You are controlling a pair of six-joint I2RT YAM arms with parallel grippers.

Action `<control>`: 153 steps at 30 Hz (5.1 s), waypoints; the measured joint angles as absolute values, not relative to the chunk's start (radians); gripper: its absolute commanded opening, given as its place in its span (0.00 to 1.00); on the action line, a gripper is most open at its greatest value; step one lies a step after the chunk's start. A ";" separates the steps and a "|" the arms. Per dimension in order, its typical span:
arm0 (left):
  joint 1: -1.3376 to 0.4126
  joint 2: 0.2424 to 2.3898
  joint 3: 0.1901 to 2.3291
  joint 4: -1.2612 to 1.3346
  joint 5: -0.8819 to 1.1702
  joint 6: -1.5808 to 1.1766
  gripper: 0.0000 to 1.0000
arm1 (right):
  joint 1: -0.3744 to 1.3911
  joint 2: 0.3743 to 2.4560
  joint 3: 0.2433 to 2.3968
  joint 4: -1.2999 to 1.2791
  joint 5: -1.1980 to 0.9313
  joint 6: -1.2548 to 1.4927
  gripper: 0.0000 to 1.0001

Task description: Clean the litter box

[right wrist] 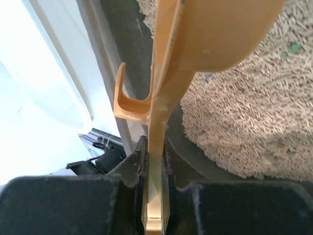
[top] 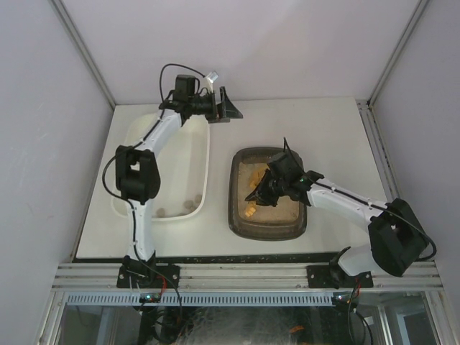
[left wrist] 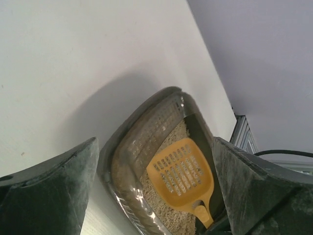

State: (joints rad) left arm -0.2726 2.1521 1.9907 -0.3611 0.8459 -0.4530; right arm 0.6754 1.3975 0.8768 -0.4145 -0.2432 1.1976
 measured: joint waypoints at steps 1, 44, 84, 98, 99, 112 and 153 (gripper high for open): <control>-0.276 2.168 1.982 -0.360 0.846 -0.452 1.00 | 0.671 1.404 0.877 -0.398 -0.241 1.197 0.00; -0.322 2.132 1.841 -0.433 0.792 -0.220 1.00 | 0.427 1.368 0.595 0.080 -0.545 1.391 0.00; -0.421 2.008 1.465 -0.262 0.823 -0.075 0.97 | 0.421 1.659 0.800 -0.035 -0.934 1.198 0.00; -0.420 1.995 1.454 -0.274 0.822 -0.080 0.97 | 0.466 1.710 0.810 -0.034 -0.932 1.053 0.00; -0.420 1.995 1.453 -0.274 0.822 -0.080 0.97 | 0.470 1.710 0.810 -0.023 -0.920 1.052 0.00; -0.414 1.992 1.451 -0.279 0.817 -0.088 0.96 | 0.509 1.780 0.722 0.358 -0.881 1.094 0.00; -0.407 1.972 1.444 -0.353 0.834 -0.058 1.00 | 0.510 1.356 0.629 -0.213 -0.794 0.691 0.00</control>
State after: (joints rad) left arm -0.4072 1.9724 1.4441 -0.3531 0.8341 -0.0582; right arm 0.5102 1.3556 0.6292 -0.2134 -0.7940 0.6910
